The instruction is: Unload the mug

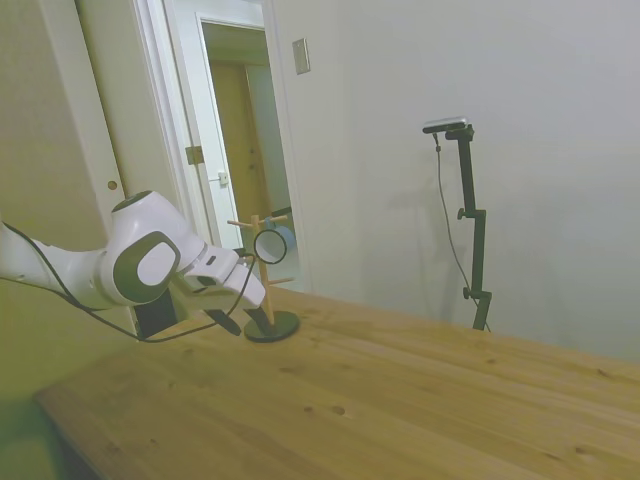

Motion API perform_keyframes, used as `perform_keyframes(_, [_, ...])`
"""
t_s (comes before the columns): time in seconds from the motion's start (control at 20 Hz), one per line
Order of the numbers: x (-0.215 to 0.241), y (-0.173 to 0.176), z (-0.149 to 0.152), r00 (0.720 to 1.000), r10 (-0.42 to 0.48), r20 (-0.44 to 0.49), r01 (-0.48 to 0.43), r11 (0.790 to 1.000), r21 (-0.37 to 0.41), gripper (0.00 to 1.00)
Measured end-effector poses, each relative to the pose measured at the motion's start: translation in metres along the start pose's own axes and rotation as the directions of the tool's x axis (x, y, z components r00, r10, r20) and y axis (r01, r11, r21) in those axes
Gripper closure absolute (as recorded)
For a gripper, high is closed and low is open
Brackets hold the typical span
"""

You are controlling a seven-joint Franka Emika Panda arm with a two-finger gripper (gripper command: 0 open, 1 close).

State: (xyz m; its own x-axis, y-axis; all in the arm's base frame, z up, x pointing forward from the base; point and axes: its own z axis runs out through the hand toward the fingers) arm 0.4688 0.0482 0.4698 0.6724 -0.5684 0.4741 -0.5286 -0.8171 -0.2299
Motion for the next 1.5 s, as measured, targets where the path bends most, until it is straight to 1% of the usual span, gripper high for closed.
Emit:
perform_keyframes(0.2, [0.011,-0.021,-0.016,0.998,-0.019,-0.053,0.021,1.000,0.021,0.00])
perform_keyframes(0.4, [0.029,-0.039,-0.031,0.994,-0.018,-0.111,0.022,0.999,0.037,0.00])
perform_keyframes(0.75, [0.072,-0.065,-0.043,0.985,-0.001,-0.174,0.009,0.999,0.045,0.00])
perform_keyframes(0.9, [0.086,-0.076,-0.044,0.984,0.004,-0.176,0.003,0.999,0.041,0.00])
perform_keyframes(1.15, [0.099,-0.093,-0.038,0.988,0.003,-0.155,0.002,0.999,0.035,0.00])
perform_keyframes(1.5, [0.102,-0.116,-0.034,0.991,-0.014,-0.136,0.020,0.999,0.045,0.00])
